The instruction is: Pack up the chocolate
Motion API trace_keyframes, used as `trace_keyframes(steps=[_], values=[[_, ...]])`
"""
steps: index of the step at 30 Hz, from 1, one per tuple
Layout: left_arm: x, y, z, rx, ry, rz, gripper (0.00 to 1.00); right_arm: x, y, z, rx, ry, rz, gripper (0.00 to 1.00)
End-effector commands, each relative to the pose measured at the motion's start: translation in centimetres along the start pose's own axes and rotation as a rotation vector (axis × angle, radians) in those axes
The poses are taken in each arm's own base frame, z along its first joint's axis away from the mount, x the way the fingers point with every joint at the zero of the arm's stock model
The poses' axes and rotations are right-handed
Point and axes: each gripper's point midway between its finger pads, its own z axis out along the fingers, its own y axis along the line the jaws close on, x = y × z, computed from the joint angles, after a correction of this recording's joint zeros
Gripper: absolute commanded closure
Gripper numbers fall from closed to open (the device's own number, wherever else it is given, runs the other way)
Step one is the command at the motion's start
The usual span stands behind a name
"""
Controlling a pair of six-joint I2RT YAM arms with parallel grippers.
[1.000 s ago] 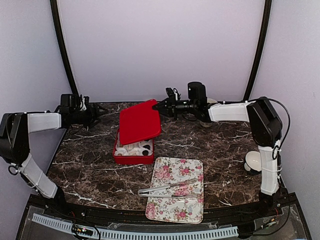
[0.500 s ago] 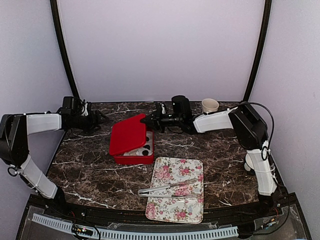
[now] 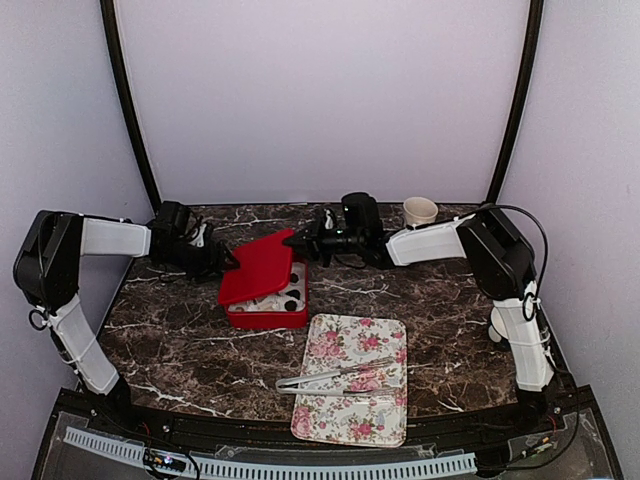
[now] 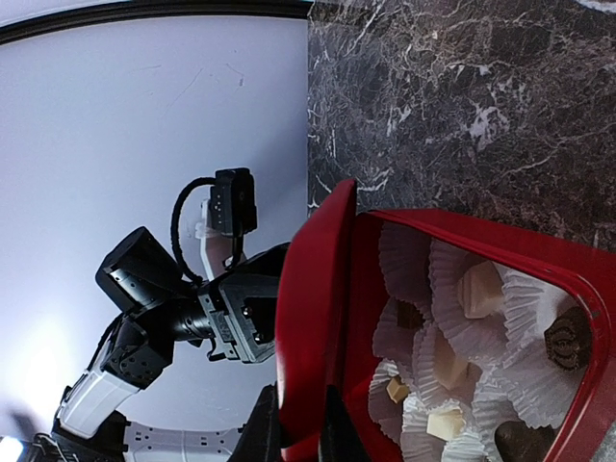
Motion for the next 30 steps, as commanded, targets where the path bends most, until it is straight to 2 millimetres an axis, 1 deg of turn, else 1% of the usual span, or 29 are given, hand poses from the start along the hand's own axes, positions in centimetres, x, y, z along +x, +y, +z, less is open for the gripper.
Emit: trace_keyframes(steps=[1, 5, 9, 14, 19, 24, 26, 27, 29, 30], values=[[0.1, -0.5, -0.1, -0.008, 0.019, 0.032, 0.35, 0.3, 0.5, 0.2, -0.019, 0.019, -0.014, 1.0], [0.5, -0.6, -0.6, -0.014, 0.014, 0.041, 0.34, 0.7, 0.7, -0.2, -0.028, 0.034, -0.018, 1.0], [0.5, -1.0, -1.3, -0.007, -0.007, 0.043, 0.28, 1.5, 0.9, -0.7, -0.036, 0.058, -0.027, 1.0], [0.9, -1.5, -1.5, 0.005, -0.008, 0.057, 0.27, 1.5, 0.8, -1.8, -0.028, 0.04, -0.036, 1.0], [1.4, -2.0, -0.8, 0.005, 0.011, 0.076, 0.29, 0.5, 0.6, -2.7, -0.03, 0.005, -0.03, 1.0], [1.7, -1.7, 0.3, -0.022, 0.045, 0.081, 0.35, -0.2, 0.1, -3.2, -0.017, -0.001, -0.024, 1.0], [1.9, -1.9, 0.7, -0.026, 0.061, 0.097, 0.37, -0.3, -0.4, -3.4, 0.003, 0.0, -0.025, 0.96], [2.0, -2.0, 1.0, -0.03, 0.071, 0.103, 0.38, -0.4, -0.6, -3.5, 0.012, 0.0, -0.025, 0.91], [2.3, -2.1, 1.4, -0.035, 0.088, 0.117, 0.41, -0.4, -0.9, -3.7, 0.032, 0.001, -0.028, 0.76], [2.4, -2.1, 1.6, -0.04, 0.097, 0.119, 0.42, -0.4, -0.9, -3.9, 0.042, 0.0, -0.032, 0.71]])
